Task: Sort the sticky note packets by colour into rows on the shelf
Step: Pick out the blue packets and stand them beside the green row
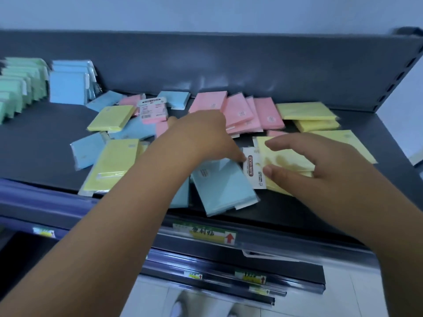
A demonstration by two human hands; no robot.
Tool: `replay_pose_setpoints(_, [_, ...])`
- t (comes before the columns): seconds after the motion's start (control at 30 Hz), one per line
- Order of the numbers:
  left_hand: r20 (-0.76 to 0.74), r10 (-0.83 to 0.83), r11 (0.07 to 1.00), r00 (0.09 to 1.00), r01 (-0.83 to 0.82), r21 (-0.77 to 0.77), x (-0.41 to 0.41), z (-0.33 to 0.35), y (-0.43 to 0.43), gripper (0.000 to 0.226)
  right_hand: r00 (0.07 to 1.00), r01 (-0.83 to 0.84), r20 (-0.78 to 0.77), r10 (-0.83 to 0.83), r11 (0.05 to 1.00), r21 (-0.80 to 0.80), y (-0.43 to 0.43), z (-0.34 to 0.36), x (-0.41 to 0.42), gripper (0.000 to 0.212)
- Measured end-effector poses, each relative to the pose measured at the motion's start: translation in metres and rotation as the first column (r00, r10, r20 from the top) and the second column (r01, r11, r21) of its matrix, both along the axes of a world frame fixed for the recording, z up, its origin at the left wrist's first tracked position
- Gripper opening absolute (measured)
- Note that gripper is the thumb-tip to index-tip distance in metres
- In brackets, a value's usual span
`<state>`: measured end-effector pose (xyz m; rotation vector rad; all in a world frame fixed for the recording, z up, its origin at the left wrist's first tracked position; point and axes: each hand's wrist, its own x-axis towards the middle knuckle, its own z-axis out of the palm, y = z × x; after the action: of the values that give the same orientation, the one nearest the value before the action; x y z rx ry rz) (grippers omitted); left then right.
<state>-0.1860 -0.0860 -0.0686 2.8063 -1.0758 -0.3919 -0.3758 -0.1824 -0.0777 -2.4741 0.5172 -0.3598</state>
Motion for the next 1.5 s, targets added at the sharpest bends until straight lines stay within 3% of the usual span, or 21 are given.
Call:
replay_pose_setpoints(0.1, [-0.067,0.012,1.0,0.998,-0.013,-0.017,0.006,0.001,0.003,0.055,1.0,-0.012,0.004,0.012,1.0,-0.006,0.004,0.0,0.0,0.049])
replay_pose_setpoints(0.23, [-0.127,0.022,0.999,0.992,-0.026,-0.029,0.011,0.002,0.004,0.055,0.993,-0.073,-0.1,0.068,0.996,-0.045,0.022,0.003,0.007,0.071])
replay_pose_setpoints(0.33, [-0.153,0.002,0.998,0.988,-0.01,-0.055,0.014,0.002,0.007,0.054,0.971,-0.139,-0.217,0.104,0.979,-0.151,0.044,-0.003,0.015,0.094])
replay_pose_setpoints(0.43, [-0.183,-0.02,0.99,0.983,-0.007,-0.143,0.019,0.004,0.011,0.055,0.97,-0.146,-0.228,0.087,0.956,-0.255,0.059,-0.008,0.023,0.101])
replay_pose_setpoints(0.7, [-0.2,-0.083,0.918,0.976,-0.003,-0.397,0.035,0.008,0.031,0.051,0.97,-0.108,-0.231,0.078,0.987,-0.12,0.059,-0.006,0.031,0.116])
replay_pose_setpoints(0.8, [-0.084,-0.056,0.895,0.995,0.013,-0.446,0.045,0.009,0.04,0.041,0.975,-0.108,-0.209,0.075,0.983,-0.151,0.053,-0.006,0.034,0.111])
replay_pose_setpoints(0.97, [0.116,0.083,0.94,0.99,-0.039,-0.339,0.081,0.011,0.08,0.037,0.98,-0.134,-0.175,0.09,0.956,-0.259,0.049,-0.015,0.037,0.102])
replay_pose_setpoints(1.13, [0.234,0.123,0.986,0.964,-0.091,-0.143,0.123,0.001,0.124,0.037,1.0,-0.005,-0.004,0.004,0.941,-0.337,0.041,-0.021,0.044,0.07])
replay_pose_setpoints(1.27, [0.124,0.093,0.994,0.988,-0.085,-0.065,0.138,-0.01,0.145,0.063,0.994,0.095,0.082,-0.072,0.94,-0.328,0.031,-0.017,0.054,0.063])
replay_pose_setpoints(1.4, [0.178,-0.003,0.999,0.984,-0.007,0.051,0.136,-0.013,0.137,0.093,0.986,0.121,0.144,-0.085,0.957,-0.265,0.034,-0.009,0.064,0.062])
replay_pose_setpoints(1.5, [0.207,-0.018,0.993,0.978,-0.008,0.12,0.138,-0.013,0.122,0.102,0.982,0.122,0.175,-0.078,0.958,-0.26,0.039,-0.003,0.072,0.061])
